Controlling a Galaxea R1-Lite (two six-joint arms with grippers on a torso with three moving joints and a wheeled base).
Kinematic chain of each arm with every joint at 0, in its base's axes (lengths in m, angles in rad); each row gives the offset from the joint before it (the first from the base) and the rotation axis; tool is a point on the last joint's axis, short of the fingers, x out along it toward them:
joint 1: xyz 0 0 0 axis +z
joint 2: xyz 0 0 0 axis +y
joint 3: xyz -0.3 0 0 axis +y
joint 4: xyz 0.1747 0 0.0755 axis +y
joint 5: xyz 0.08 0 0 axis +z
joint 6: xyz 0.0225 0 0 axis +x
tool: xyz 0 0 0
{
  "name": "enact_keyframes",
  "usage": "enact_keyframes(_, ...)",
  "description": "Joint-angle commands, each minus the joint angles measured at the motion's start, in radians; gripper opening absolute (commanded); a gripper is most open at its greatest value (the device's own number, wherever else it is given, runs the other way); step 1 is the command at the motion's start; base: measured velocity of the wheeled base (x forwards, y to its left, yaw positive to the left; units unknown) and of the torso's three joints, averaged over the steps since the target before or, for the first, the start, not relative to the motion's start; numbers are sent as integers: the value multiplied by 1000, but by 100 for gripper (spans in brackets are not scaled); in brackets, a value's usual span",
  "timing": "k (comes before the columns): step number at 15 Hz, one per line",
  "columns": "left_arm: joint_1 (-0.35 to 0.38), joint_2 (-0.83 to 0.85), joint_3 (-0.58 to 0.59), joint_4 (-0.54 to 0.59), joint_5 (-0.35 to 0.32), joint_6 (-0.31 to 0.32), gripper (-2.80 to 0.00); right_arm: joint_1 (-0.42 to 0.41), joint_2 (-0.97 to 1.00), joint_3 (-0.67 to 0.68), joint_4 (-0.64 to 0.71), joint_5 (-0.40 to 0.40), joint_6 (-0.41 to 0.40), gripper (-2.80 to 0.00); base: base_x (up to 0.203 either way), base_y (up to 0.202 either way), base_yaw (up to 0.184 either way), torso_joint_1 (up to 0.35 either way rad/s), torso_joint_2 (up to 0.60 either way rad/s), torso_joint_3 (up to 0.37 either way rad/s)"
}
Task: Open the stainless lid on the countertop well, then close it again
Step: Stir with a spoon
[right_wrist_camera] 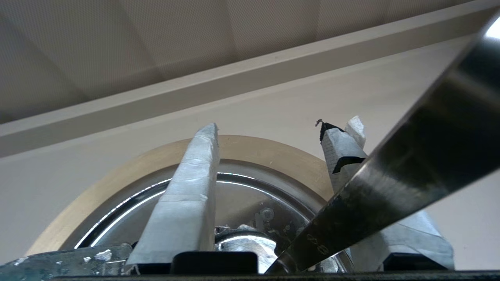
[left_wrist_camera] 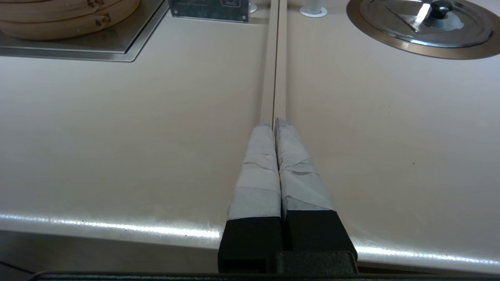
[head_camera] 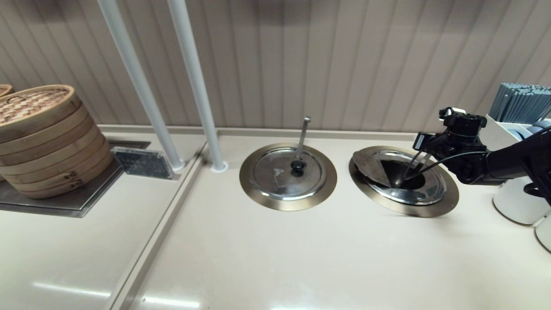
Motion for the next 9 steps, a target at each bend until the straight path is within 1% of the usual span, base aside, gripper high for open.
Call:
enact_keyframes(1, 0, 0, 0, 0, 0, 0, -280, 0, -37, 4, -1, -1, 9, 0, 0, 0, 0, 0, 0, 0)
enact_keyframes(5, 0, 0, 0, 0, 0, 0, -280, -1, -39, 22, 5, -7, 2, 0, 0, 0, 0, 0, 0, 0)
enact_keyframes(7, 0, 0, 0, 0, 0, 0, -280, -1, -69, 37, 46, -6, 4, 0, 0, 0, 0, 0, 0, 0)
enact_keyframes(9, 0, 0, 0, 0, 0, 0, -280, 0, -76, 41, 49, -7, 3, 0, 0, 0, 0, 0, 0, 0)
